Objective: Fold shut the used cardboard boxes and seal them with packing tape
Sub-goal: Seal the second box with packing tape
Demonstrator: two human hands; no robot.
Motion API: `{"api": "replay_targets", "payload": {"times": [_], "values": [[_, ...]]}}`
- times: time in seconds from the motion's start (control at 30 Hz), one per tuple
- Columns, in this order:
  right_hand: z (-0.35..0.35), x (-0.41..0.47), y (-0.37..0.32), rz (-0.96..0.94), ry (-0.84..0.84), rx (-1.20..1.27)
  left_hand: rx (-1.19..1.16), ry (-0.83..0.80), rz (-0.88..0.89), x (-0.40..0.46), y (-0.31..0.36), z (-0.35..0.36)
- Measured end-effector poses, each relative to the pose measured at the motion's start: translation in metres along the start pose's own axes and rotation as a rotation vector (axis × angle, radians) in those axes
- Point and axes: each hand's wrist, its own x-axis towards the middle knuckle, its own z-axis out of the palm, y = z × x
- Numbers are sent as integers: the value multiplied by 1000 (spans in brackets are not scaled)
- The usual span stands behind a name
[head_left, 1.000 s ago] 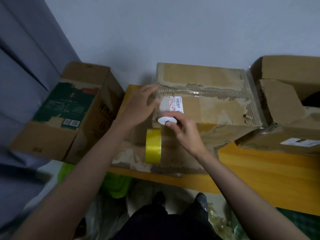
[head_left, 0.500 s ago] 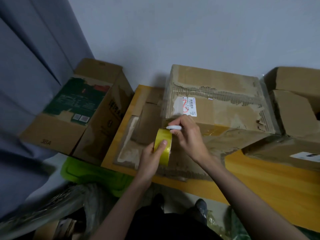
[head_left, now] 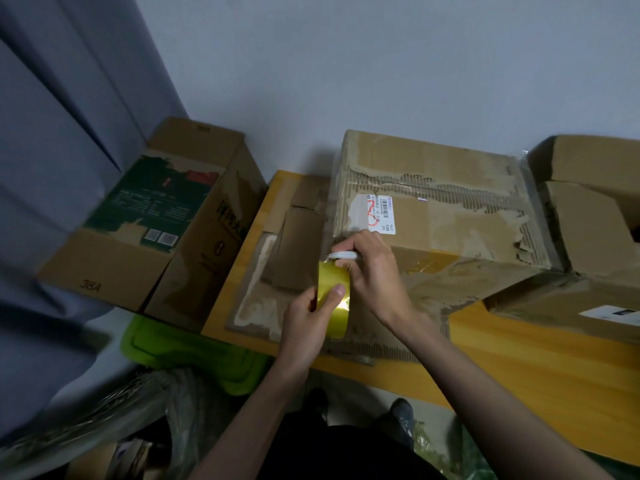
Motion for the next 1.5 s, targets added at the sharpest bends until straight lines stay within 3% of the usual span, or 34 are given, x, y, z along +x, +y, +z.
{"api": "replay_targets", "payload": {"times": [0.63, 1.13, 1.33, 1.5], "values": [[-3, 11, -23, 25, -114, -189, 15, 7, -30, -2, 4, -2], [-40, -5, 0, -8, -138, -282, -20, -42, -62, -8, 11, 22], [-53, -6, 20, 28, -144, -143, -9, -46, -97, -12, 9, 30], [-66, -16, 36, 15, -148, -212, 16, -31, -115, -14, 6, 33]]}}
